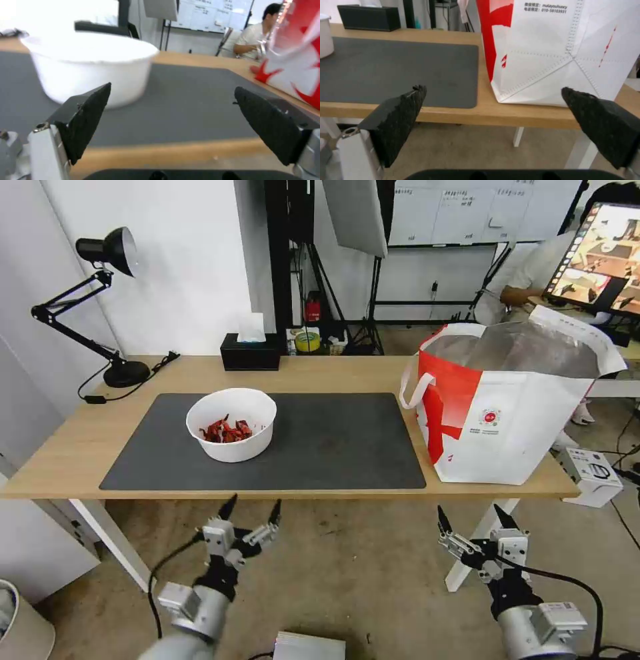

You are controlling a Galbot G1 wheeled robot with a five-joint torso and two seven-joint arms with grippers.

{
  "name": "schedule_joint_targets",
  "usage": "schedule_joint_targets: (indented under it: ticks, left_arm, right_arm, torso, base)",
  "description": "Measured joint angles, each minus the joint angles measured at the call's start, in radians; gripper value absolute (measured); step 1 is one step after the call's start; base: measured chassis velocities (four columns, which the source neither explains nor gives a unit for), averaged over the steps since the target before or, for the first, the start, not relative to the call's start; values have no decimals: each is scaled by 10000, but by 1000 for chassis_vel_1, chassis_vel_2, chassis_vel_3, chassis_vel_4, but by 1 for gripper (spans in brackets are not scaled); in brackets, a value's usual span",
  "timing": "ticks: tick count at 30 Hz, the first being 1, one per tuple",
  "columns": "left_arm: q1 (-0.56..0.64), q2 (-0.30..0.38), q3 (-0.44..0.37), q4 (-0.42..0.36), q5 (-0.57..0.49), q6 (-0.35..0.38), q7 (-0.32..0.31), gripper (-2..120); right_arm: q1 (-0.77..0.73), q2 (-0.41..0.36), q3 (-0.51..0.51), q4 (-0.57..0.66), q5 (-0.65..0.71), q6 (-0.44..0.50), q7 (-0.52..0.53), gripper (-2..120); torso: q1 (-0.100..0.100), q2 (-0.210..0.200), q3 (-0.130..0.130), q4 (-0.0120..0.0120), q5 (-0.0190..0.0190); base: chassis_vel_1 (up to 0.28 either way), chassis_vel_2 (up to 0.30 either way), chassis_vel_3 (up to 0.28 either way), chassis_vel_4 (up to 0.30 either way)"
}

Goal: Pick up the trash from the table and place it into the takeout bag.

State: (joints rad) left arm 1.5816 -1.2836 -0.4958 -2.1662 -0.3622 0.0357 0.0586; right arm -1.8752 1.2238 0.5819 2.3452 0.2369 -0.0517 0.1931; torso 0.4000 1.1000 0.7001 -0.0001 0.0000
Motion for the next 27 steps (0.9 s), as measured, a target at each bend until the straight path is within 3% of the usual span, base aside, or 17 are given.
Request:
schedule_joint_targets:
  ticks: [2, 3, 9, 13, 16, 21, 23, 25, 27]
  left_arm:
    - [-650, 875, -289, 122, -656, 393, -231, 100]
    - [-650, 875, -289, 122, -656, 393, -231, 100]
    - [-2386, 2901, -519, 961, -2242, 997, -678, 100]
    - [-3015, 3470, -362, 1301, -2670, 1128, -729, 100]
    - [-4647, 4441, 392, 2183, -3516, 1371, -868, 100]
    - [-6163, 5045, 1281, 3320, -3961, 1580, -876, 100]
    - [-7447, 5379, 2211, 4316, -4229, 1738, -860, 100]
    - [-7855, 5464, 2505, 4603, -4335, 1829, -814, 100]
    - [-9054, 5701, 3358, 5395, -4646, 2333, -691, 100]
  right_arm:
    - [-1, -1, 2, -2, 2, 0, 1, 100]
    - [-1, -1, 2, -2, 2, 0, 1, 100]
    - [0, -2, 1, -1, 5, 0, 0, 100]
    - [1, -2, 2, -1, 6, 0, 1, 100]
    - [1, -3, 2, -1, 9, 0, 1, 100]
    - [2, -2, 3, -1, 11, 0, 4, 100]
    - [1, -2, 3, -1, 14, -1, 3, 100]
    - [1, -3, 3, -1, 14, -1, 4, 100]
    - [1, -3, 3, -2, 15, -1, 4, 100]
  torso:
    - [0, -1, 0, 0, -1]
    - [0, -1, 0, 0, -1]
    - [1, -1, 0, 1, -3]
    - [1, 0, 1, 3, -3]
    - [1, 0, 0, 0, -2]
    - [1, -1, 0, 1, 0]
    - [2, -1, 0, 1, -3]
    - [1, -1, 0, 0, -3]
    - [2, -1, 0, 0, -1]
  base:
    - [0, 0, 0, 0]
    - [0, 0, 0, 0]
    - [0, 0, 0, 0]
    - [0, 0, 0, 0]
    - [0, 0, 0, 0]
    - [0, 0, 0, 0]
    - [0, 0, 0, 0]
    - [0, 0, 0, 0]
    - [0, 0, 0, 0]
